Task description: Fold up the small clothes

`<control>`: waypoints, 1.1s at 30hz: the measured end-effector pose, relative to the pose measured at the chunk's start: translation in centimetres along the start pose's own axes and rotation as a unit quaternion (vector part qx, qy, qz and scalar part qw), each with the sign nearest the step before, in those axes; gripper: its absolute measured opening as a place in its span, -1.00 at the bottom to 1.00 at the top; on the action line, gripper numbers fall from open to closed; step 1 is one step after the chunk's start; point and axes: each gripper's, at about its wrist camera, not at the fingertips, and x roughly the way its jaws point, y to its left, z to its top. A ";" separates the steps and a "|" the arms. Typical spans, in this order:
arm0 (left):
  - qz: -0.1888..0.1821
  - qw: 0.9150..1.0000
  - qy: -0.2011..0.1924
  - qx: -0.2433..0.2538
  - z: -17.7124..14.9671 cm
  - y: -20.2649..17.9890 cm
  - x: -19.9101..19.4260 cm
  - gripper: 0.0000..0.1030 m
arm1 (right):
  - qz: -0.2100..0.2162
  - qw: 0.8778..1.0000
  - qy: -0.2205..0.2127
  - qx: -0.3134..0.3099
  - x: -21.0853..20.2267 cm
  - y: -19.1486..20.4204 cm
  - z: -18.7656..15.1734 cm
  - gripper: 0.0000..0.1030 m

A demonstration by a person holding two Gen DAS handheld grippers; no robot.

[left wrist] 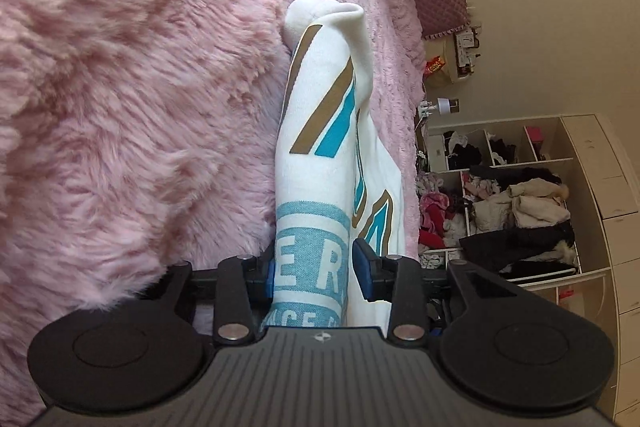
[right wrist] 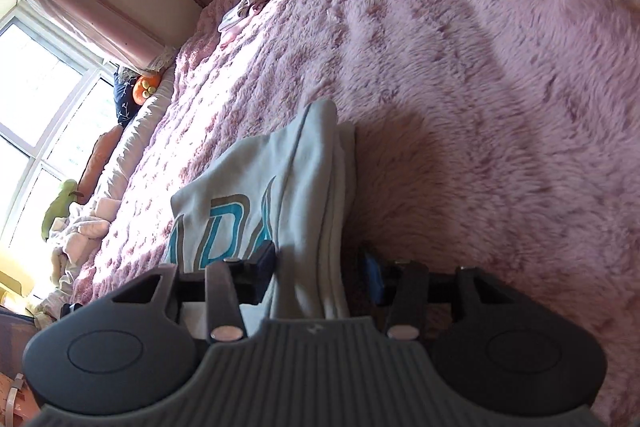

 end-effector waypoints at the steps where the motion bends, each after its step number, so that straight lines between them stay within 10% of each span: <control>1: 0.008 1.000 -0.004 0.013 0.2 -0.3 -0.6 -0.07 | 0.003 0.999 -0.029 -0.026 -1.8 0.6 0.1 -0.16; 5: 0.033 0.998 -0.034 0.046 1.0 -1.7 -2.5 0.05 | 0.070 0.990 -0.065 -0.103 -6.7 3.6 -0.9 -0.16; 11: 0.035 0.996 -0.070 0.041 3.3 -2.1 -0.7 0.12 | 0.085 0.980 0.002 -0.178 -6.3 6.3 -5.2 -0.17; 21: -0.016 0.998 -0.050 -0.029 9.3 -0.6 6.1 0.35 | 0.077 0.991 0.032 -0.104 -2.7 2.5 -8.8 -0.18; 26: -0.007 0.994 -0.097 0.058 10.4 -3.4 6.8 -0.51 | 0.084 0.989 0.040 -0.112 -2.6 2.5 -8.6 -0.20; 30: -0.004 0.968 -0.151 0.202 9.0 -7.1 5.3 -0.66 | 0.089 0.990 0.041 -0.105 -2.6 2.3 -8.5 -0.20; 33: 0.082 0.951 -0.145 0.260 8.5 -7.9 6.1 -0.69 | 0.093 0.990 0.037 -0.097 -2.7 1.8 -8.6 -0.19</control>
